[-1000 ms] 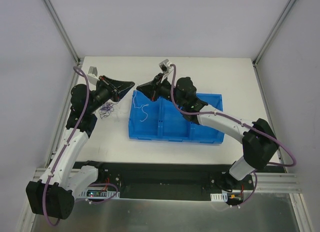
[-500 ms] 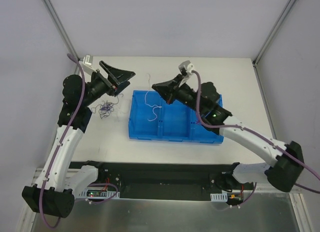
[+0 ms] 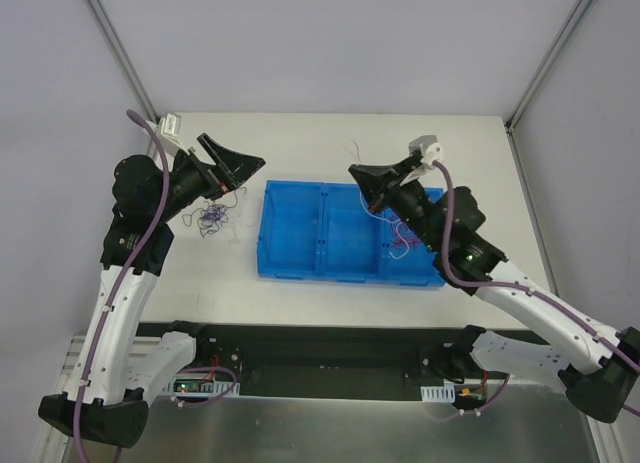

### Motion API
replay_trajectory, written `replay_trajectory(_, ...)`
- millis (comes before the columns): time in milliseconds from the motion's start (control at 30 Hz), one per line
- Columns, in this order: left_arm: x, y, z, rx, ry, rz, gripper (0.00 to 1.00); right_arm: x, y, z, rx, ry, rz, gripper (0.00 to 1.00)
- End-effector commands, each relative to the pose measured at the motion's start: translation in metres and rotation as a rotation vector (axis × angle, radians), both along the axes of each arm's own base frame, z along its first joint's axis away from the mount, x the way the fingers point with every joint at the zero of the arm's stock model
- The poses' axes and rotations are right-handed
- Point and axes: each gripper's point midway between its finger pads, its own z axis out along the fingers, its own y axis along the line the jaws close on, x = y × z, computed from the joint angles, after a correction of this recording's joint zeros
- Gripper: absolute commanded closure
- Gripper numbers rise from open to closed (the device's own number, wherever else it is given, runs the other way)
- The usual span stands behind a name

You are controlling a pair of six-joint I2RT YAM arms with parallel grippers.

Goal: Untangle the cables

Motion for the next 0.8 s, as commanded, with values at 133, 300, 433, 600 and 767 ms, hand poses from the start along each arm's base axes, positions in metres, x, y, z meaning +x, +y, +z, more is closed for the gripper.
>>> replay_trajectory(133,-0.009,0.005,-0.003,0.061,-0.055,0.011,0.07,0.033,-0.005,-0.075,-0.134,0.099,-0.16,0.99)
replay_trajectory(300,-0.011,0.007,-0.01,0.085,-0.041,0.015,0.09,0.048,0.001,-0.11,-0.221,0.126,-0.19,0.99)
replay_trajectory(433,-0.008,0.0,-0.041,0.122,0.042,-0.05,0.12,0.053,0.008,-0.127,-0.262,0.15,-0.184,0.99)
replay_trajectory(600,-0.003,0.002,-0.084,0.187,0.155,-0.054,0.14,0.057,0.0,-0.137,-0.285,0.218,-0.238,0.99)
replay_trajectory(767,0.008,0.011,-0.118,0.311,0.278,-0.055,0.17,0.049,-0.002,-0.163,-0.361,0.269,-0.295,0.99)
